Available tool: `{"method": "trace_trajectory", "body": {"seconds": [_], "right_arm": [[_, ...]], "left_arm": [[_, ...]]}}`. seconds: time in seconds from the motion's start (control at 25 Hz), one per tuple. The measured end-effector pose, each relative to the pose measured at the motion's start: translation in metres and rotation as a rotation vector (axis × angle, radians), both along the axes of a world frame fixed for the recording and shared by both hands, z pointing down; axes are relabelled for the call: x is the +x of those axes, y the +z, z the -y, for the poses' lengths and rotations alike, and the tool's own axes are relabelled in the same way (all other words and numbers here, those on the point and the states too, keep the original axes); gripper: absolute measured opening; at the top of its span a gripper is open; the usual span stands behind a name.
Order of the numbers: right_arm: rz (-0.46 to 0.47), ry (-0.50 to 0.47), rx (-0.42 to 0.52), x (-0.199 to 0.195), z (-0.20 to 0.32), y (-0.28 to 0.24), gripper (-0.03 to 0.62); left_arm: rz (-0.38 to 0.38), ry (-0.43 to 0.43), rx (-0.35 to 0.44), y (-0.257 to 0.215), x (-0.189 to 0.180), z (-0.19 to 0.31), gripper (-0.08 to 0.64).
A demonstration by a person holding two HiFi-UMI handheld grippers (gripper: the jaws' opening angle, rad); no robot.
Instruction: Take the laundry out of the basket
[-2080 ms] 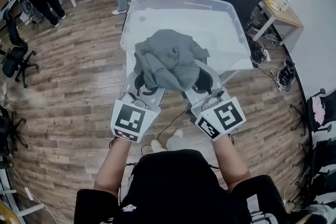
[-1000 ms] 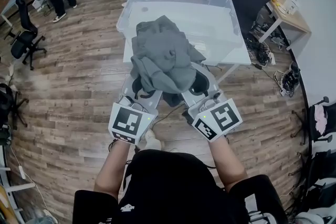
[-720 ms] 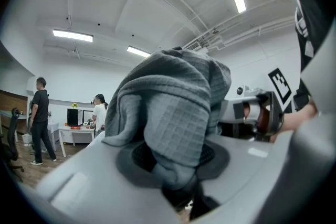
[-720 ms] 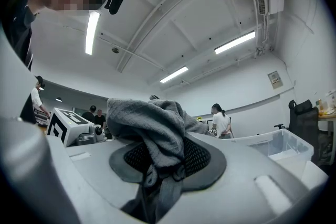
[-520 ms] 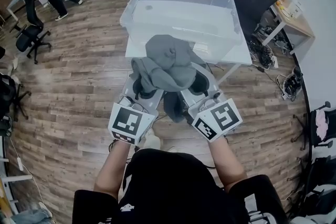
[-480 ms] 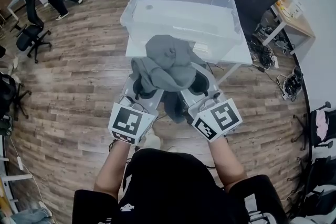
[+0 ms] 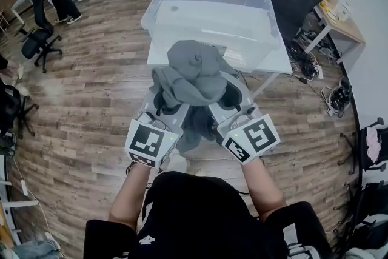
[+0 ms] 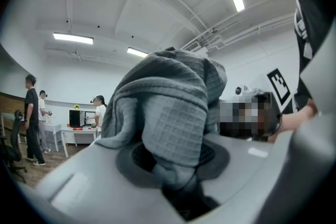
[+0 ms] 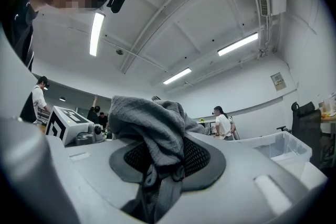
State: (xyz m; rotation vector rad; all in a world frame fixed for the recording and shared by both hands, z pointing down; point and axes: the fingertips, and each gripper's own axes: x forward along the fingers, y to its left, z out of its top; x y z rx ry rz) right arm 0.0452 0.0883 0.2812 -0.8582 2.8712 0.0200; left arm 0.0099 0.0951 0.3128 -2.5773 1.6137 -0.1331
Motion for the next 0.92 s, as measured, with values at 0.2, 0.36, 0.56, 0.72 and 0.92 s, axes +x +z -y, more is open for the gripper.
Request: {"method": "trace_trajectory", "body": {"seconds": [0.2,0.36,0.56,0.72,0.92], "right_arm": [[-0.002,0.003,0.011,-0.002,-0.004,-0.003,0.127],[0.0,0.003,0.01,-0.005,-0.005,-0.004,0.127],[-0.003,-0.004,0.008,-0.009,-0.008,-0.004,0.127],[-0.001,-0.005,0.001,-0.013,-0.009,-0.001,0.127],[-0.001,-0.01,-0.003,-0.016,-0.013,0.002,0.127]], "left_arm": [[-0.005,-0.002,0.005,-0.004,-0.003,-0.003,0.115],[-0.008,-0.001,0.004,-0.004,-0.005,-0.005,0.114],[-0.012,-0.007,0.0,-0.004,-0.009,-0.008,0.114],[-0.012,-0.01,-0.006,-0.001,-0.013,-0.009,0.114],[-0.013,-0.013,-0.009,0.002,-0.016,-0.014,0.114]]}}
